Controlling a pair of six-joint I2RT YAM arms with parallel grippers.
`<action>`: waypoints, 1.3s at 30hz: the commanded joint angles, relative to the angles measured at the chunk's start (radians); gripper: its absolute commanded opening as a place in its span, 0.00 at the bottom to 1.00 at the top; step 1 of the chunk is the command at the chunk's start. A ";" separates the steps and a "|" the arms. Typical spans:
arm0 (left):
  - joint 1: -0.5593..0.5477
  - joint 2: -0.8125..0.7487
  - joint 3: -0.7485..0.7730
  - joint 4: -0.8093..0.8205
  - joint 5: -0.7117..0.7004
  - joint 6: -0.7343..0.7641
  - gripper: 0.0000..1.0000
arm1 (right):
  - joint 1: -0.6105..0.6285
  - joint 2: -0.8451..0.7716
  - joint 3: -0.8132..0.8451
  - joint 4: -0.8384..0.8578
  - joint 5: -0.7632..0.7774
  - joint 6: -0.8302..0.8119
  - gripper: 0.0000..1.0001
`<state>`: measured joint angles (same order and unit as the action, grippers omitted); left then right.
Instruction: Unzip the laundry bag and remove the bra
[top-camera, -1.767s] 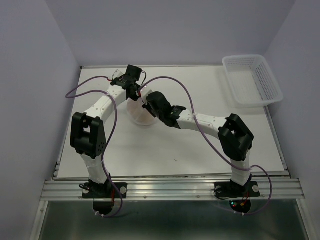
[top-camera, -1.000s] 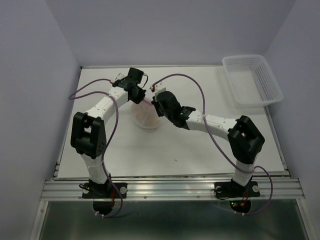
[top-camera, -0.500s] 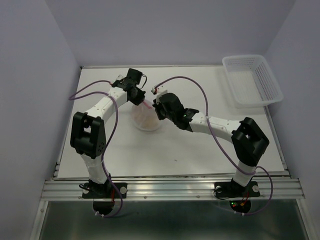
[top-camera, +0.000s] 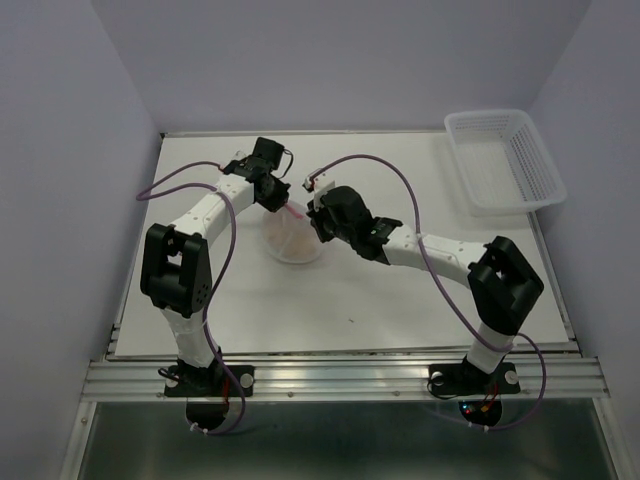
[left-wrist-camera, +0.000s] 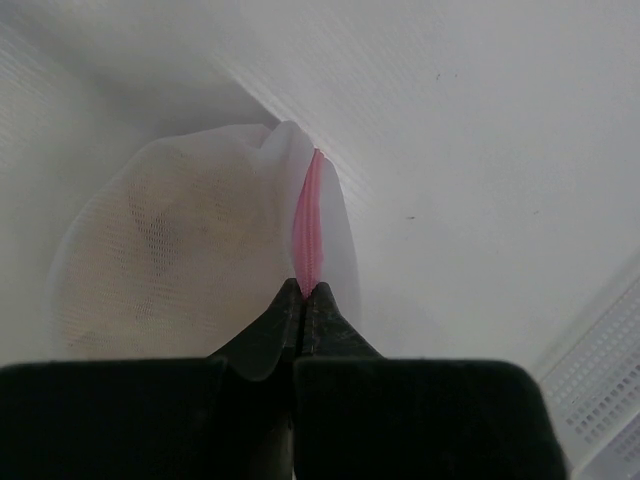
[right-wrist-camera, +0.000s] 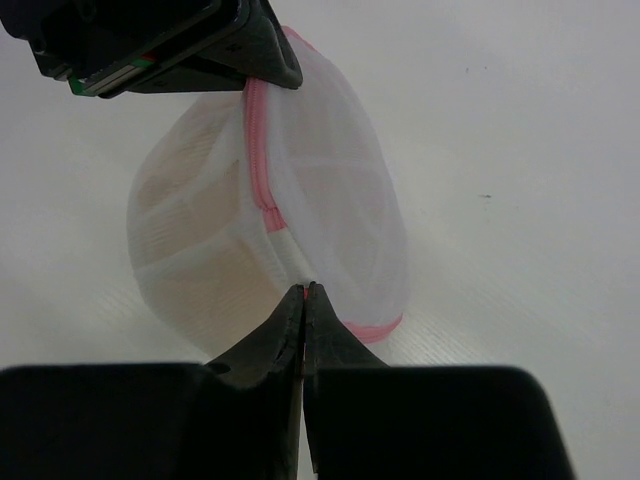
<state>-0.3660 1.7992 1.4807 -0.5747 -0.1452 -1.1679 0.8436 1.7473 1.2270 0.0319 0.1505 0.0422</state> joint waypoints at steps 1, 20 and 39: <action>0.042 -0.049 -0.022 0.025 -0.116 0.025 0.00 | -0.014 -0.046 -0.024 -0.069 0.098 0.053 0.01; 0.139 -0.095 -0.131 0.223 0.054 0.302 0.00 | -0.195 -0.071 -0.139 -0.044 -0.034 0.211 0.01; 0.068 -0.196 -0.135 0.219 0.269 0.522 0.88 | -0.164 -0.086 -0.052 0.045 -0.272 0.254 0.01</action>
<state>-0.2874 1.7187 1.3537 -0.3241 0.1379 -0.6876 0.6552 1.6981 1.1286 0.0513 -0.1017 0.2726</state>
